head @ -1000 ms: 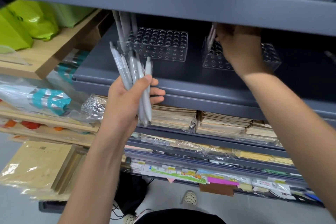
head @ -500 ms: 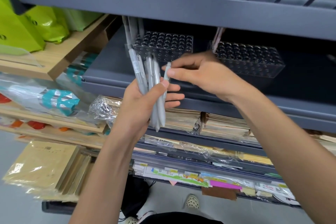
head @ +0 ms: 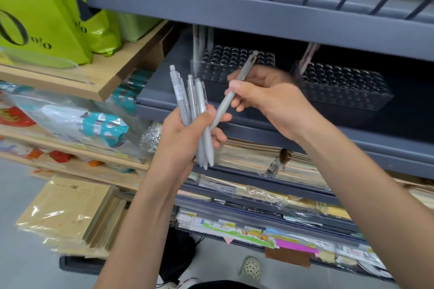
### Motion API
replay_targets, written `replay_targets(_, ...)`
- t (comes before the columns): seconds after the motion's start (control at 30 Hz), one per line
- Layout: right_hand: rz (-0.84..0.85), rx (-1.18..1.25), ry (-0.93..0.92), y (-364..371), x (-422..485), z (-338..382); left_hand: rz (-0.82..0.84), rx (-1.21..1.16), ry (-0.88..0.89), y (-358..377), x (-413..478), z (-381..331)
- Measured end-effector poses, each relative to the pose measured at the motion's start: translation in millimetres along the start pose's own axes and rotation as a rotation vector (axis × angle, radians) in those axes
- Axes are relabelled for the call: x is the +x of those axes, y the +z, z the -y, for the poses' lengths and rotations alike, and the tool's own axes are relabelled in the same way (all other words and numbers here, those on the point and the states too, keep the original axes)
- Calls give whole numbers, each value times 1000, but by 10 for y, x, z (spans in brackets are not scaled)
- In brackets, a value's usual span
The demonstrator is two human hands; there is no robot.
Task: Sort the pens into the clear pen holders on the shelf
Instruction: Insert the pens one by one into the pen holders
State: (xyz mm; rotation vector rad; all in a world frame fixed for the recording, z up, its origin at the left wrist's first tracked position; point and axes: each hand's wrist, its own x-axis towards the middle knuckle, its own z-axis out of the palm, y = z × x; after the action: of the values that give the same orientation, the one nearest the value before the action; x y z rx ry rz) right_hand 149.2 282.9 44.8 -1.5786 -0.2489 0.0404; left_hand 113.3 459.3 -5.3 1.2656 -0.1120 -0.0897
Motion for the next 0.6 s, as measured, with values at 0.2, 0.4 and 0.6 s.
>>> replay_targets(0.2,-394,69,-114,77,262,198,-48,-2,6,-246,-25,-70)
replay_targets(0.4,-569,-29,-184,122,616,131,-42,34,-40,-469,-68,-81)
replay_targets(0.6,-586,-348,-182,172,983,-24,-61,20,-45,-584,-71,-77)
